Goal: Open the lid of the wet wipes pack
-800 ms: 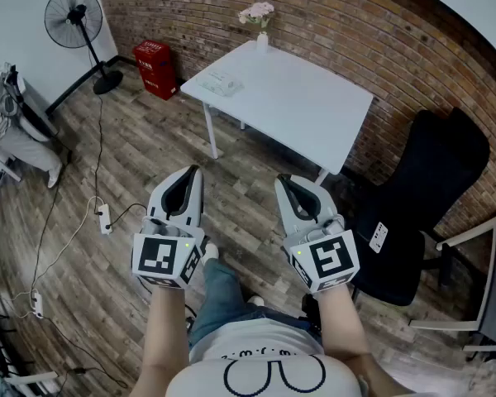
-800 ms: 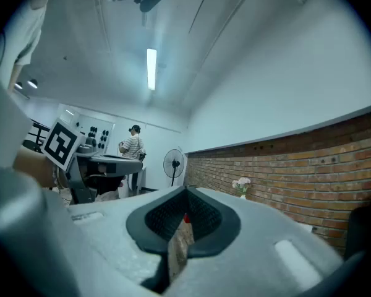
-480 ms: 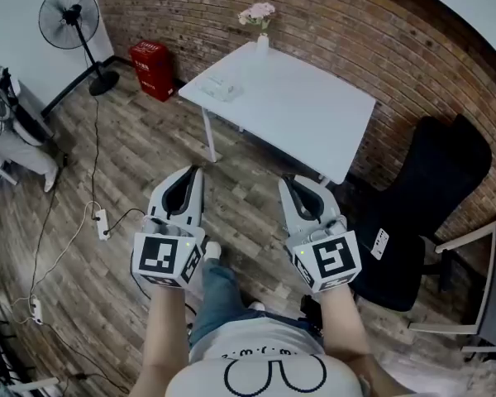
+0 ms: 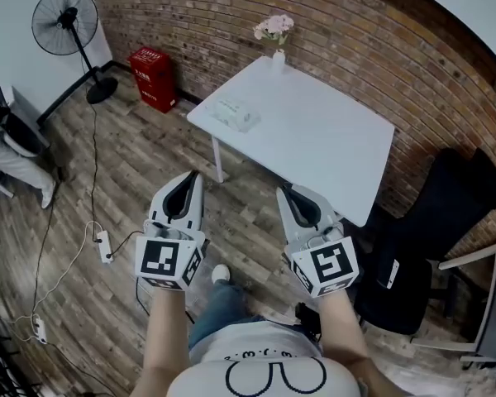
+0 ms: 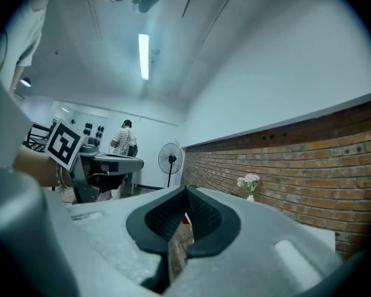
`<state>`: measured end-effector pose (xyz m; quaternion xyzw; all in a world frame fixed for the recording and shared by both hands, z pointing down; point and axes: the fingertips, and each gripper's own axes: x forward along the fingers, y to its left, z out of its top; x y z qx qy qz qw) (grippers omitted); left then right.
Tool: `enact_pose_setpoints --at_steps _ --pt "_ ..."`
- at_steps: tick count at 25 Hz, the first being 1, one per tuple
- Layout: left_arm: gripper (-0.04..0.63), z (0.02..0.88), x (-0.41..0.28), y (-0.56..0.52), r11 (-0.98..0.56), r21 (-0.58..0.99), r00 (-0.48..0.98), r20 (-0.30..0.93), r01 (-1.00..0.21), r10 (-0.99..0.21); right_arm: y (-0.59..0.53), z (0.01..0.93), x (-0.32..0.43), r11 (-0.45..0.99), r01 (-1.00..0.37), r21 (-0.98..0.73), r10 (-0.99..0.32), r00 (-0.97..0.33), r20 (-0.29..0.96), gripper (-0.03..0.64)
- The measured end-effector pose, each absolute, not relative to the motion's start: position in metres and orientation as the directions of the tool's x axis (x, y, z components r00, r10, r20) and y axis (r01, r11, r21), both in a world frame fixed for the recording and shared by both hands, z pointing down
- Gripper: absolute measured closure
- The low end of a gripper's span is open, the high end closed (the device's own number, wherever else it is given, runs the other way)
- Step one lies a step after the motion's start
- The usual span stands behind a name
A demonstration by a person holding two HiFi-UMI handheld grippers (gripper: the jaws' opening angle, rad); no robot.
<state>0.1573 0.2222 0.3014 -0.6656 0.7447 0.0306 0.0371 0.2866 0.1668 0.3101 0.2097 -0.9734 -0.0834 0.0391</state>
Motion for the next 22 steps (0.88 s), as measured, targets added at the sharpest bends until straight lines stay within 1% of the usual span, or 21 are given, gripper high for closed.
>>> enact_pose_setpoints --at_steps 11,15,22 --pt "0.597 0.303 0.01 0.132 0.073 0.007 -0.074 -0.081 -0.997 -0.994 0.074 0.317 0.15 0.876 -0.458 0.15 -0.472 -0.879 0.074 0.62" --pt "0.597 0.309 -0.021 0.111 0.06 0.019 -0.061 -0.072 -0.998 -0.996 0.055 0.323 0.119 0.873 -0.466 0.145 -0.481 -0.872 0.091 0.62" --pt "0.597 0.324 -0.053 0.079 0.03 0.035 -0.032 -0.05 -0.999 -0.998 0.02 0.335 0.082 0.868 -0.478 0.134 -0.493 -0.862 0.116 0.62"
